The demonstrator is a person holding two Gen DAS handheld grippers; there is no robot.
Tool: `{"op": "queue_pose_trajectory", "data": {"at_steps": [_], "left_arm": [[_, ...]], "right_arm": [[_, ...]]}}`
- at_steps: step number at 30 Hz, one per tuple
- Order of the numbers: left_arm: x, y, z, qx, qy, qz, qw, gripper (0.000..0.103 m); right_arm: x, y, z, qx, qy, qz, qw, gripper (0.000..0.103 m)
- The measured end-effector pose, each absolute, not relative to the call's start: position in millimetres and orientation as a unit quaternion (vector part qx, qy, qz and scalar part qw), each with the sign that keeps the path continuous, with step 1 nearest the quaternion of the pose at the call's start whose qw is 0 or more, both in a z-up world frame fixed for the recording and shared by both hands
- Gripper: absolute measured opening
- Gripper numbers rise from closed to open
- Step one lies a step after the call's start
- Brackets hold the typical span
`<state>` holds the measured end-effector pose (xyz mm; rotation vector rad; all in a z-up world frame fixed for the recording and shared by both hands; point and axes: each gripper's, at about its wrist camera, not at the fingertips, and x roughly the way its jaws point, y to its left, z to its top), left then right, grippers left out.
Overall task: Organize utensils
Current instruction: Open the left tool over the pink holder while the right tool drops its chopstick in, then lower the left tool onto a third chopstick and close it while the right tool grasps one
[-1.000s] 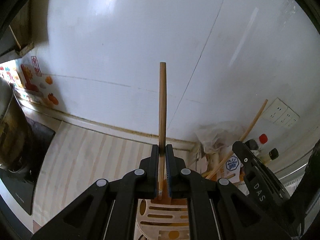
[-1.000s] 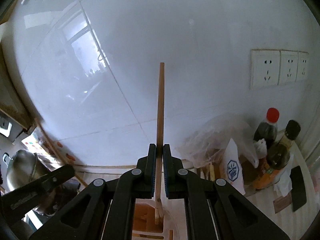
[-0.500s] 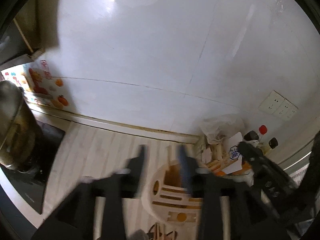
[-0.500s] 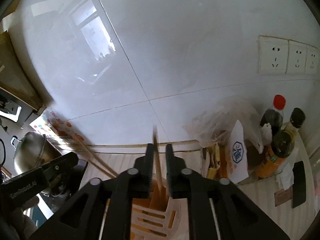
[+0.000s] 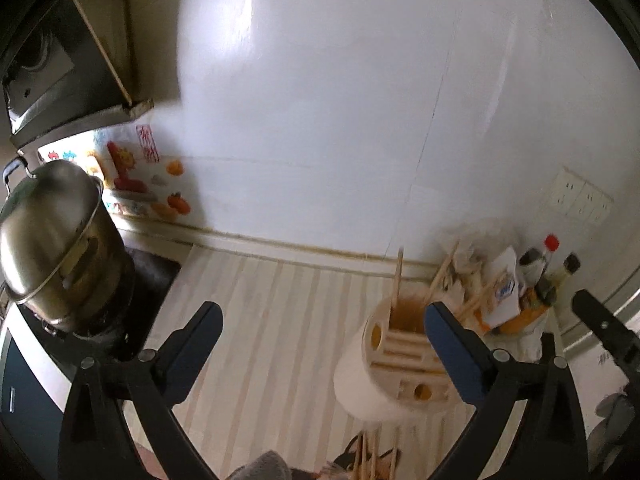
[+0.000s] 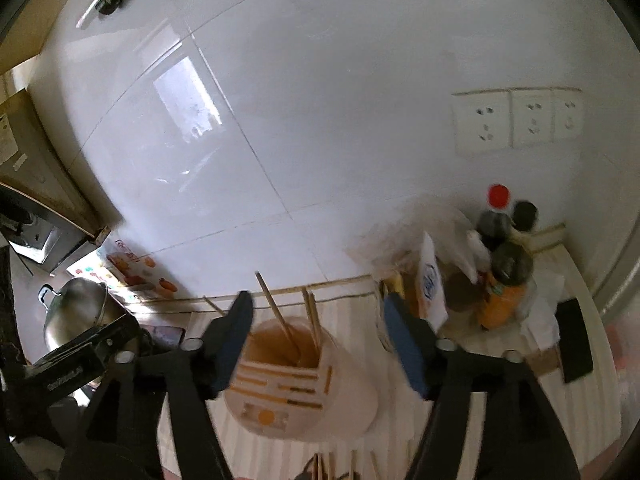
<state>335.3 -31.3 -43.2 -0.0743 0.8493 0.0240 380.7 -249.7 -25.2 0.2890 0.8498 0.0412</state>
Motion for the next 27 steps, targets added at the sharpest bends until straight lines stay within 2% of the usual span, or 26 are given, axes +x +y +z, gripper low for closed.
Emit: {"op": "queue_pose_trajectory", "data": {"at_steps": [4,13,14,15,16,17,19,23,25,26,27], "left_arm": [[319.6,-34.9,-75.3,-0.017,0.441,0.015,0.897,0.103],[277.7,-48.2,-204.5,0.013,0.564,0.013,0.826,0.101],[271.8,-51.8,-226.1,0.008,0.589,0.001,0.808,0.093],[269.5,-55.9,-239.5,0.006,0.605,-0.009,0.796,0.085],[265.0,-61.9,-258.6,0.007,0.628,-0.023,0.778,0.067],[260.9,-67.4,-274.0,0.012,0.645,-0.029,0.763,0.056],[253.5,-79.2,-300.8,0.021,0.671,-0.047,0.739,0.048],[246.6,-94.3,-326.3,0.041,0.689,-0.057,0.721,0.046],[245.5,-99.4,-333.4,0.050,0.691,-0.060,0.719,0.037],[245.0,-101.7,-336.8,0.054,0.692,-0.059,0.718,0.029],[244.8,-103.3,-337.7,0.056,0.690,-0.057,0.719,0.027]], "right_arm": [[357.3,-257.8,-36.9,0.138,0.413,0.002,0.900,0.088],[310.5,-276.4,-122.8,0.124,0.515,-0.038,0.847,0.086],[303.5,-280.9,-138.3,0.127,0.535,-0.042,0.834,0.073],[298.7,-283.4,-149.5,0.127,0.550,-0.044,0.824,0.053],[293.2,-286.2,-163.8,0.125,0.568,-0.046,0.812,0.046],[287.0,-290.3,-180.7,0.124,0.590,-0.048,0.796,0.040],[276.1,-296.6,-203.7,0.129,0.615,-0.050,0.776,0.037],[254.6,-303.8,-238.1,0.126,0.651,-0.056,0.746,0.037],[245.9,-306.5,-248.2,0.127,0.662,-0.060,0.736,0.037],[243.5,-307.6,-250.6,0.127,0.665,-0.061,0.733,0.037],[242.2,-308.3,-252.5,0.127,0.668,-0.061,0.731,0.037]]}}
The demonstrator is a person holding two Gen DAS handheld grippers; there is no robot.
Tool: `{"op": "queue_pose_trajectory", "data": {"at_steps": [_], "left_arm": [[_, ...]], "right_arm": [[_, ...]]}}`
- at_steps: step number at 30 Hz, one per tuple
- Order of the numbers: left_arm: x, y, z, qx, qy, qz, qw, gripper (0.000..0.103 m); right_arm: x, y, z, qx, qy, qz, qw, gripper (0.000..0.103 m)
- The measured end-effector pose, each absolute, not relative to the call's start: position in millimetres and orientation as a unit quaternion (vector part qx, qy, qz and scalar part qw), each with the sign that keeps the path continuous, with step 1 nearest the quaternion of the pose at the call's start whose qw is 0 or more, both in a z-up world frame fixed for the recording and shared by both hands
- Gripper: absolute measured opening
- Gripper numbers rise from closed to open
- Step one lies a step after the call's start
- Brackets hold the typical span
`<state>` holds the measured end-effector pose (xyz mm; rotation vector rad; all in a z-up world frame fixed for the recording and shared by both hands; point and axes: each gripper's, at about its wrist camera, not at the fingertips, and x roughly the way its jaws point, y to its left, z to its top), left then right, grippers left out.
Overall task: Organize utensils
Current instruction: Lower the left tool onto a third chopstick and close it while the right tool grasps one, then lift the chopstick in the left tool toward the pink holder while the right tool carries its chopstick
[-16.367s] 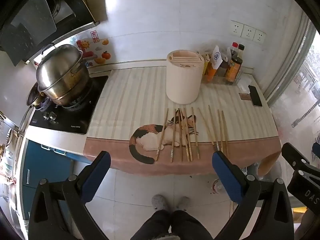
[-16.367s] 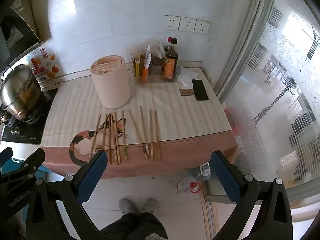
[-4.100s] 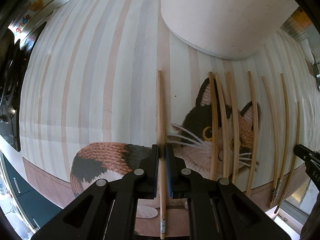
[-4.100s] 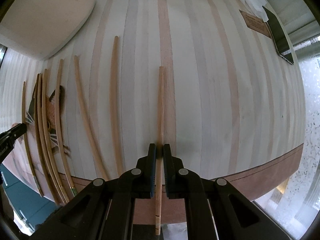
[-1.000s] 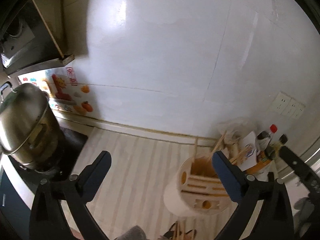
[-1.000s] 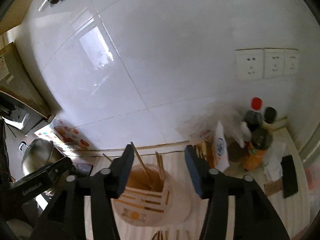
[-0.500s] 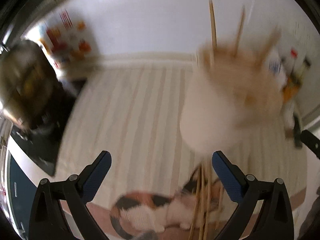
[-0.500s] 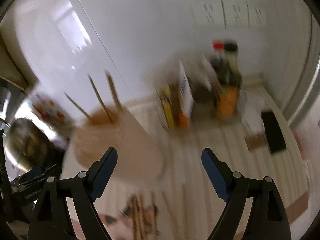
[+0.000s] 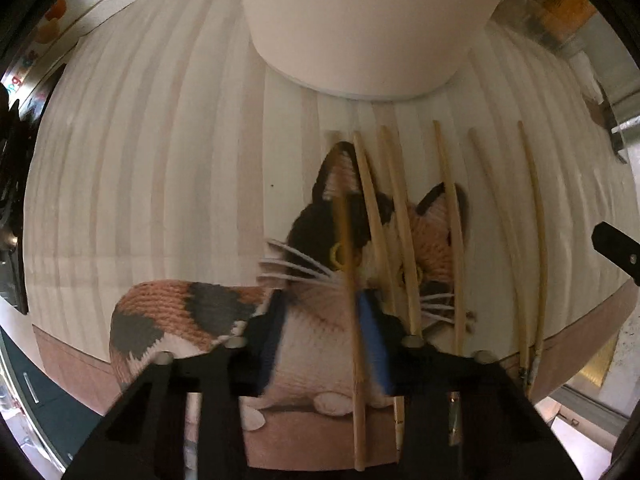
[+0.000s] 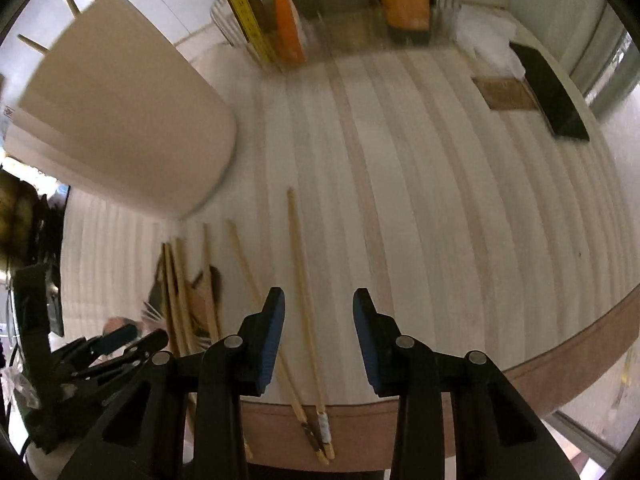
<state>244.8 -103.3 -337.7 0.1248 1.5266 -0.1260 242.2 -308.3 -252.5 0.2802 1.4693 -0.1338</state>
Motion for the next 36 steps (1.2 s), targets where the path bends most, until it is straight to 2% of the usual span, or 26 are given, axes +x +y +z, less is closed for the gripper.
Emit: {"op": "queue_pose_trajectory", "data": {"at_steps": [1,2,5,11,13,14,15,29,36], "left_arm": [[244.3,-104.6,-336.8,0.059,0.686,-0.057,0.723,0.010],[243.7,-106.5,-337.7,0.060,0.685,-0.060,0.723,0.006],[240.4,-99.9,-337.8,0.055,0.684,-0.042,0.726,0.005],[239.0,-58.9,-338.4,-0.016,0.697,-0.004,0.717,0.005],[237.0,-54.2,-338.7,-0.024,0.698,-0.008,0.716,0.005],[236.6,-52.0,-338.9,-0.025,0.698,-0.009,0.716,0.005],[238.7,-49.7,-338.9,-0.023,0.697,-0.009,0.716,0.005],[233.8,-73.5,-352.5,0.008,0.698,-0.012,0.716,0.009],[257.7,-60.0,-346.2,0.015,0.700,-0.014,0.714,0.010]], "right_arm": [[239.8,-309.2,-254.1,0.127,0.671,-0.061,0.728,0.037],[238.6,-309.8,-256.0,0.125,0.673,-0.061,0.726,0.037],[240.2,-309.0,-262.9,0.121,0.683,-0.057,0.718,0.038],[254.1,-294.6,-286.0,0.097,0.708,-0.047,0.698,0.037],[255.7,-289.9,-295.1,0.086,0.716,-0.046,0.691,0.024],[255.3,-288.3,-298.4,0.081,0.720,-0.046,0.688,0.009],[255.0,-287.5,-301.3,0.078,0.722,-0.047,0.686,0.007],[212.8,-301.4,-299.3,0.035,0.744,-0.062,0.664,0.007],[232.9,-296.9,-304.8,0.022,0.751,-0.073,0.656,0.008]]}}
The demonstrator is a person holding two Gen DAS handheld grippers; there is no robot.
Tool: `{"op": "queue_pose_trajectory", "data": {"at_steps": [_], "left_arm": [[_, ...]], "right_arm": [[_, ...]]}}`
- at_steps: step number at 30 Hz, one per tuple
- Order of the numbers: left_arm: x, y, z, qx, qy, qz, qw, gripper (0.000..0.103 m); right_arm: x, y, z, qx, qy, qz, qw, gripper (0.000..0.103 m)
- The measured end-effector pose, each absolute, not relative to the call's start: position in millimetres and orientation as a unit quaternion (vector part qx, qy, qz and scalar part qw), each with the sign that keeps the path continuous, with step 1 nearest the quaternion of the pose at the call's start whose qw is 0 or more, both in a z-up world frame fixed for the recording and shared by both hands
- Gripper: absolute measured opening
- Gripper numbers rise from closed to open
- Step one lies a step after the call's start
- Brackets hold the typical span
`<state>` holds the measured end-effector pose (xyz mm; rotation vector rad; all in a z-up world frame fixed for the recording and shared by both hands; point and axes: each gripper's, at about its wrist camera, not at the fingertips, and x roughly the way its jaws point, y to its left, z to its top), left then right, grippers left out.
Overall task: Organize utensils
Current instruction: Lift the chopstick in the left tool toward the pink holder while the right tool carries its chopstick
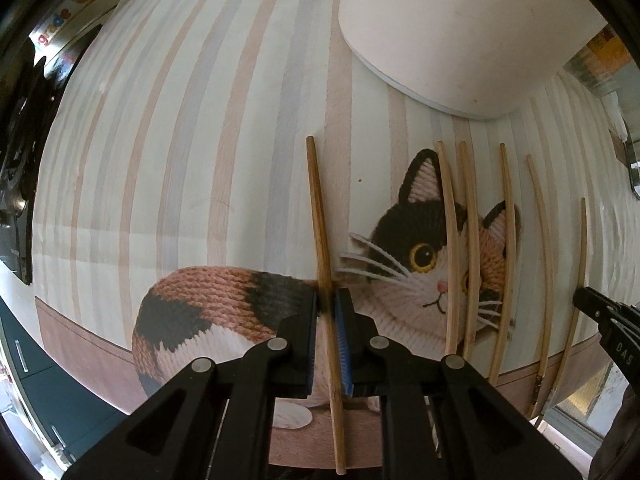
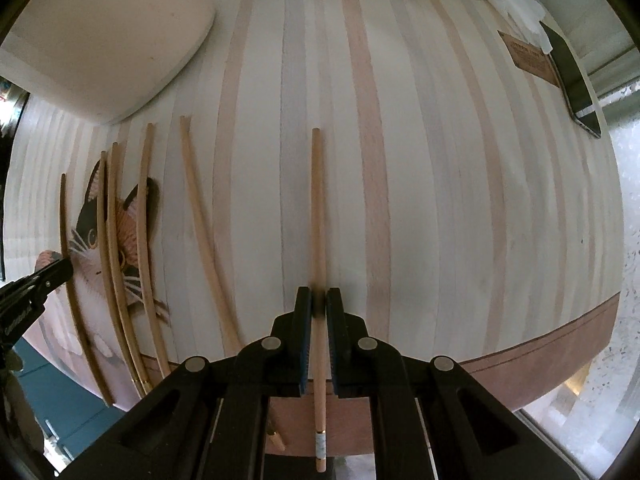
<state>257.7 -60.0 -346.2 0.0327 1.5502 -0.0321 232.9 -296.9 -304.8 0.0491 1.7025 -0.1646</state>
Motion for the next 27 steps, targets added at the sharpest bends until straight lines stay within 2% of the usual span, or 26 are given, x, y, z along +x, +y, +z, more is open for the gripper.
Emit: {"op": "queue_pose_trajectory", "data": {"at_steps": [5,6,8,13,19,27], "left_arm": [[259.5,-62.2,-345.0,0.017,0.697,-0.015,0.717,0.009],[259.6,-61.2,-344.9,0.013,0.695,-0.011,0.719,0.005],[257.6,-59.5,-342.5,0.023,0.688,0.006,0.726,0.005],[254.2,-51.9,-318.6,0.025,0.657,0.023,0.753,0.005],[257.5,-55.1,-264.1,0.025,0.602,0.024,0.798,0.004],[266.3,-49.8,-181.8,0.000,0.527,0.020,0.850,0.004]], "right_arm": [[243.6,-283.3,-309.5,0.006,0.751,-0.075,0.656,0.008],[252.1,-275.3,-313.0,0.004,0.751,-0.077,0.656,0.008],[252.6,-269.9,-314.4,0.002,0.749,-0.079,0.658,0.008],[244.7,-274.8,-309.3,0.022,0.740,-0.088,0.667,0.007],[248.5,-268.4,-272.9,0.024,0.699,-0.089,0.709,0.007],[264.8,-269.9,-197.0,0.026,0.621,-0.088,0.779,0.007]]}}
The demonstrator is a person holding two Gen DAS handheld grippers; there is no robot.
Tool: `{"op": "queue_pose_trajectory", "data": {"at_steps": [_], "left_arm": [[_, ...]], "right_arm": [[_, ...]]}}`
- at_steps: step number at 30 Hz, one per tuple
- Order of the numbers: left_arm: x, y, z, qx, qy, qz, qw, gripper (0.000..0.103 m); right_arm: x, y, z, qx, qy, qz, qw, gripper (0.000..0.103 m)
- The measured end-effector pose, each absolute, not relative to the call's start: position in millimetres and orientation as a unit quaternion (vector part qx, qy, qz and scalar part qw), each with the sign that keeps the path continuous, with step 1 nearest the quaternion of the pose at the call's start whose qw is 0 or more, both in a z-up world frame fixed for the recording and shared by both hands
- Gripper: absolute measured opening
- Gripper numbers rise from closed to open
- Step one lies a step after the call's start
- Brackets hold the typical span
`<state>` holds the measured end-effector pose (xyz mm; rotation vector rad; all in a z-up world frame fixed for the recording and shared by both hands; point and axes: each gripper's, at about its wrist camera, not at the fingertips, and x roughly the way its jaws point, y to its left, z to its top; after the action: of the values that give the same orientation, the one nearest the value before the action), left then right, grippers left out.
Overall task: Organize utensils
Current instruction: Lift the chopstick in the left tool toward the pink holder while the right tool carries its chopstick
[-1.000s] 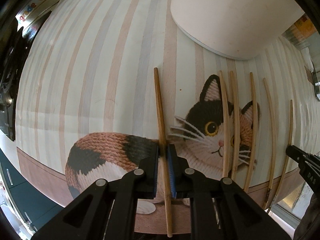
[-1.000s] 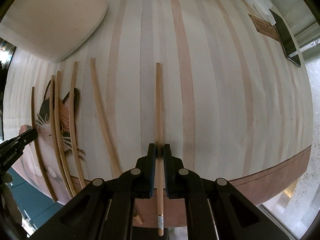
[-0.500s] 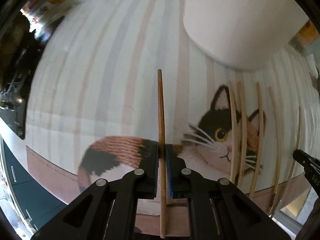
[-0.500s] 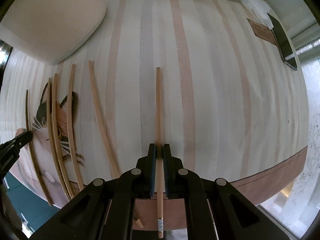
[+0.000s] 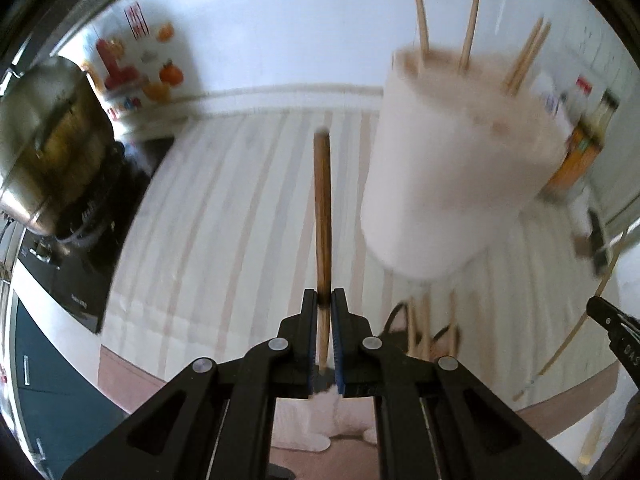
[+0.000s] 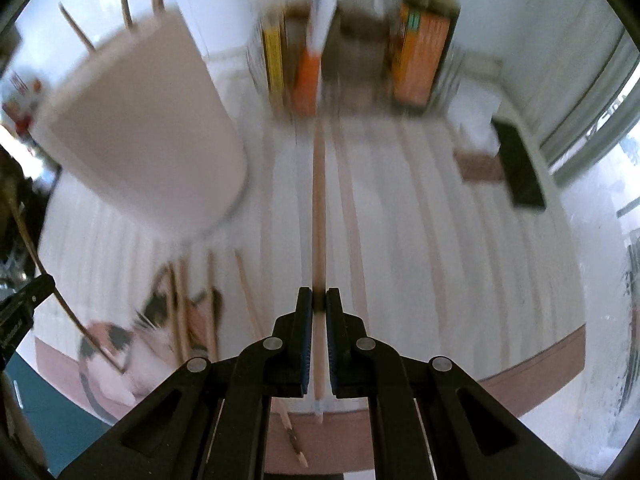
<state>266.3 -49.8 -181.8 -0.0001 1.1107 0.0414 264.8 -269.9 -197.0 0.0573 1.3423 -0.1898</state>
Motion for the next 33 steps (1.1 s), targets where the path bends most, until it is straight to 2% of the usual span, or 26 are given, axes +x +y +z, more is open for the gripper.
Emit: {"op": "queue_pose_trajectory", "data": {"at_steps": [4,15,20,27,33], "left_arm": [[273.1,-41.5,-148.4,-0.021,0.495,0.014,0.868,0.004],[295.9,-28.8,-11.6,-0.108,0.392,-0.035,0.913,0.004],[315.6,-36.8,30.5,-0.118,0.356,-0.062,0.925,0.004],[347.7,-56.6,33.8,-0.093,0.357,-0.079,0.926,0.004],[387.6,-69.3,-6.2,-0.084,0.405,-0.084,0.906,0.004]], "right_arm": [[278.1,-272.8,-160.5,0.043,0.583,-0.082,0.807,0.007],[326.8,-257.4,-42.2,0.089,0.470,-0.029,0.878,0.007],[361.4,-246.1,-5.1,0.105,0.434,-0.006,0.895,0.007],[406.4,-232.8,14.1,0.107,0.407,0.002,0.907,0.007],[440.7,-228.5,-2.1,0.107,0.412,-0.003,0.905,0.007]]}}
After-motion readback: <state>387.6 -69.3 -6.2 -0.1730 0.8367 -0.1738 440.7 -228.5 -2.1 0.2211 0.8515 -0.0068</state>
